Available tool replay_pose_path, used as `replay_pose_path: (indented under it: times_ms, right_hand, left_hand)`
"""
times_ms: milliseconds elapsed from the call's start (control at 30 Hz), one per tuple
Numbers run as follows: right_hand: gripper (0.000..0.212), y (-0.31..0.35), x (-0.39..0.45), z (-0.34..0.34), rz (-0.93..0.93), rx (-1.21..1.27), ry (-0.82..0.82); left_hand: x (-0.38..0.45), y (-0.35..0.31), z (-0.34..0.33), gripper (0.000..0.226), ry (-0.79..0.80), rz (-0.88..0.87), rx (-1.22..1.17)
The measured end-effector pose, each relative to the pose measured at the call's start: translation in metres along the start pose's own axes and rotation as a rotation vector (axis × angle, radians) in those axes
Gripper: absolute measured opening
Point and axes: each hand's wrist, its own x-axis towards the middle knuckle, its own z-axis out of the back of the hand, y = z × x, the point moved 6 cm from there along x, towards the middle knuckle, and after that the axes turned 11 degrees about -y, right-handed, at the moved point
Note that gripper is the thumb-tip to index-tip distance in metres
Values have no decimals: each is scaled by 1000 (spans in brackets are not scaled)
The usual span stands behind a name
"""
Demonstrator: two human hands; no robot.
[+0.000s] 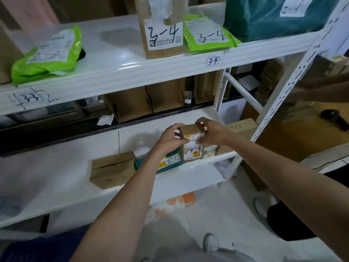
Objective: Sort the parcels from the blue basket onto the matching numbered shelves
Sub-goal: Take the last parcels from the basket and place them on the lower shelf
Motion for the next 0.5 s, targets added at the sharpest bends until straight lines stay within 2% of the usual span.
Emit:
replay_pose_path:
  times_ms: [200,500]
  right_hand:
    - [57,-8,29,25,157,-69,39]
    - [74,-25,79,27,208,-151,37]
  left_hand:
    - [21,-23,-14,56,-109,-6,70]
    - [69,-29,-20,56,-197,19,144]
